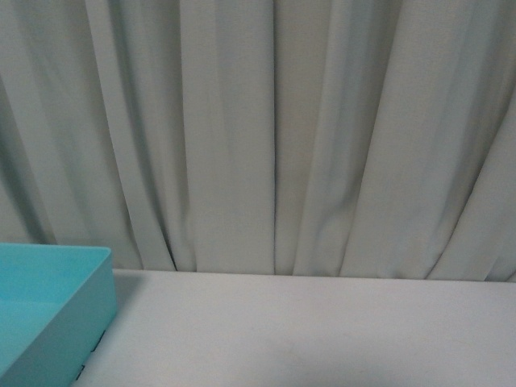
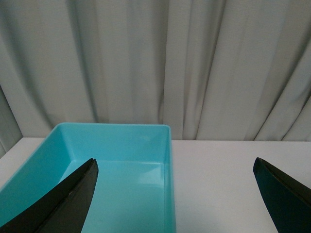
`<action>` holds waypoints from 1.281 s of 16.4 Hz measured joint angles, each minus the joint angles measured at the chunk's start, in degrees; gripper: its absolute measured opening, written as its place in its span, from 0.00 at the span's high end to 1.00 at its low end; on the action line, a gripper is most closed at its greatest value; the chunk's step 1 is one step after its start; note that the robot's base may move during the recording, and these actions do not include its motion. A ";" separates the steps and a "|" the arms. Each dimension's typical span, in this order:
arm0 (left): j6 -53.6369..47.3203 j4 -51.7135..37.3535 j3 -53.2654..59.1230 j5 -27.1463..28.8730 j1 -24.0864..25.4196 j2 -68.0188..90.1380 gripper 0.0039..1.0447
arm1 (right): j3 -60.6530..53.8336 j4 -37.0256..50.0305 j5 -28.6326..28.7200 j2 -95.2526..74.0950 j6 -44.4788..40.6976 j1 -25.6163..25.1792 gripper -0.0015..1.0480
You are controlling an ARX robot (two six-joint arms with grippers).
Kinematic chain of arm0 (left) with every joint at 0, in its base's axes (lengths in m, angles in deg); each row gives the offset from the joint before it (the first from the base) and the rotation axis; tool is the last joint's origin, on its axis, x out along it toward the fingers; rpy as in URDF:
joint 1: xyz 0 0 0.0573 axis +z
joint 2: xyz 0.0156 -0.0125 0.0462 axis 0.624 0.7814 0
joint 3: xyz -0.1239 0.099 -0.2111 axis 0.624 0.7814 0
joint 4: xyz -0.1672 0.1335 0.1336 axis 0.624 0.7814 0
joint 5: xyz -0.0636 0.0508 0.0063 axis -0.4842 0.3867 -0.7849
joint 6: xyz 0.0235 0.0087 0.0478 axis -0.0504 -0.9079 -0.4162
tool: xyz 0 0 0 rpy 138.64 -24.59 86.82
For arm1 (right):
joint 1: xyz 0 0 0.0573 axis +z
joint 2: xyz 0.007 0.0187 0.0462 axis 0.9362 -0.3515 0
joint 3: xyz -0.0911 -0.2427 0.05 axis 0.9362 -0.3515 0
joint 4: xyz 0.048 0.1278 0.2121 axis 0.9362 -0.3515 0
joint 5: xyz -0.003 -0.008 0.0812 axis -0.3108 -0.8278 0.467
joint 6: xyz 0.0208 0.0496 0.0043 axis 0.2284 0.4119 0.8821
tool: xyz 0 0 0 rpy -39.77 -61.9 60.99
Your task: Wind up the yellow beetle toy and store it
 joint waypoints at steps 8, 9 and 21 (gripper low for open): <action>0.00 0.02 0.00 0.00 0.00 0.00 0.06 | 0.00 0.00 0.00 0.00 0.02 0.00 0.06; 10.08 13.49 -5.95 15.41 -8.09 9.92 0.06 | 0.00 0.00 0.07 0.00 0.00 0.00 0.06; -10.71 -7.28 -23.10 -16.70 5.57 56.41 0.06 | 0.00 0.02 0.00 0.00 0.02 -0.22 0.06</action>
